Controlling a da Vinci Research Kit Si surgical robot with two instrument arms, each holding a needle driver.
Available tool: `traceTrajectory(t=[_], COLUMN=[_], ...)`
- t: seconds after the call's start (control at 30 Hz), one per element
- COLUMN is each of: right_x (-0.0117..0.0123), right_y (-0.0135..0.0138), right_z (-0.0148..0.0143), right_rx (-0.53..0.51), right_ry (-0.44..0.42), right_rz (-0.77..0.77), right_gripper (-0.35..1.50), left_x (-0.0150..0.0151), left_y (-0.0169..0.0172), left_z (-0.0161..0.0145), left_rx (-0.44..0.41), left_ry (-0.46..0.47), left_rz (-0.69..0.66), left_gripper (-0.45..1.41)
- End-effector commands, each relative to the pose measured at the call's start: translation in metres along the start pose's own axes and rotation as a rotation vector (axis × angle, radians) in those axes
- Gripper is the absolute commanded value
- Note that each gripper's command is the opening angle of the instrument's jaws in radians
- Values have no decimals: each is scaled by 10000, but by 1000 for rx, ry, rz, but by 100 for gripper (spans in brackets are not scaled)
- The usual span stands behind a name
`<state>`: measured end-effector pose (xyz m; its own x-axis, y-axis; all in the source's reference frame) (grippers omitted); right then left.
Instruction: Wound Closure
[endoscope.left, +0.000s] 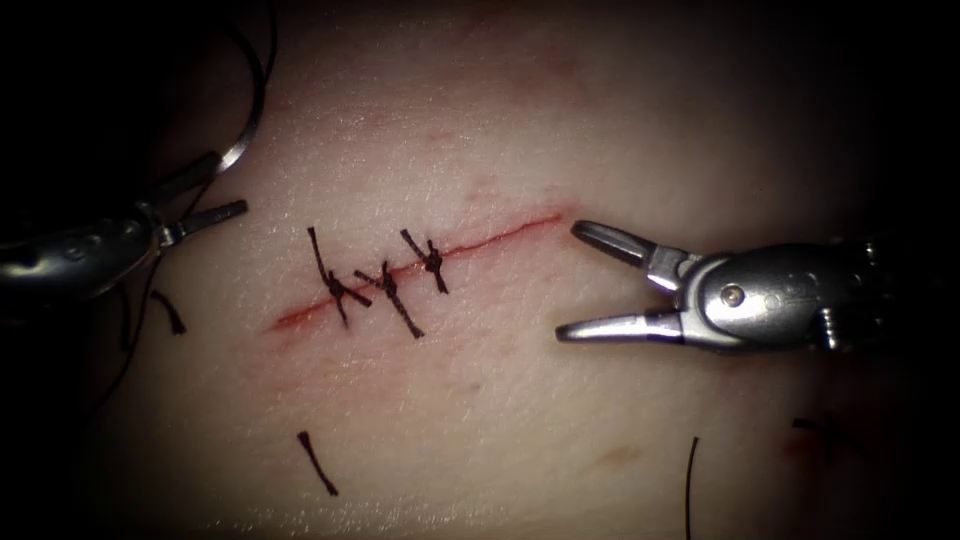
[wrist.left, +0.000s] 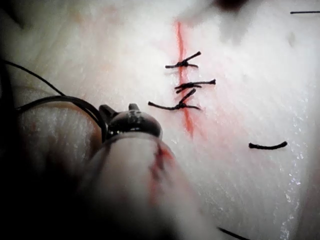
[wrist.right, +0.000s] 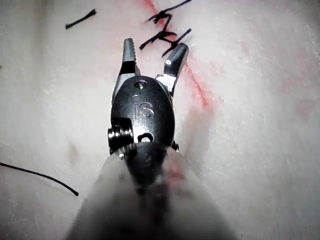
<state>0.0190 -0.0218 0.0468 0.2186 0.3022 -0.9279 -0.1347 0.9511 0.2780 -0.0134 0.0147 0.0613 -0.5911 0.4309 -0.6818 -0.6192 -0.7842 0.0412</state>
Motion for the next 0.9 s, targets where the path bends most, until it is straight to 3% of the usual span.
traceTrajectory(t=[0.03,0.57,0.73,0.77,0.8,0.83,0.9], right_x=[-5,-9,-9,-9,-9,-9,-8], right_y=[-7,-16,-17,-17,-17,-18,-19], right_z=[7,9,10,10,10,10,9], right_rx=[4,9,9,10,10,10,11], right_ry=[-1,1,1,1,1,1,2], right_rz=[-1,0,0,5,5,5,4], right_gripper=[120,120,120,120,120,120,120], left_x=[-1,-20,-25,-27,-27,-29,-30], left_y=[1,-21,-17,-16,-16,-17,-20], left_z=[9,22,25,26,26,26,27], left_rx=[-5,-19,-30,-33,-33,-34,-37], left_ry=[-1,-29,-42,-46,-46,-49,-46], left_rz=[-5,-40,-17,-10,-10,-17,-22], left_gripper=[39,53,31,7,7,-25,-45])
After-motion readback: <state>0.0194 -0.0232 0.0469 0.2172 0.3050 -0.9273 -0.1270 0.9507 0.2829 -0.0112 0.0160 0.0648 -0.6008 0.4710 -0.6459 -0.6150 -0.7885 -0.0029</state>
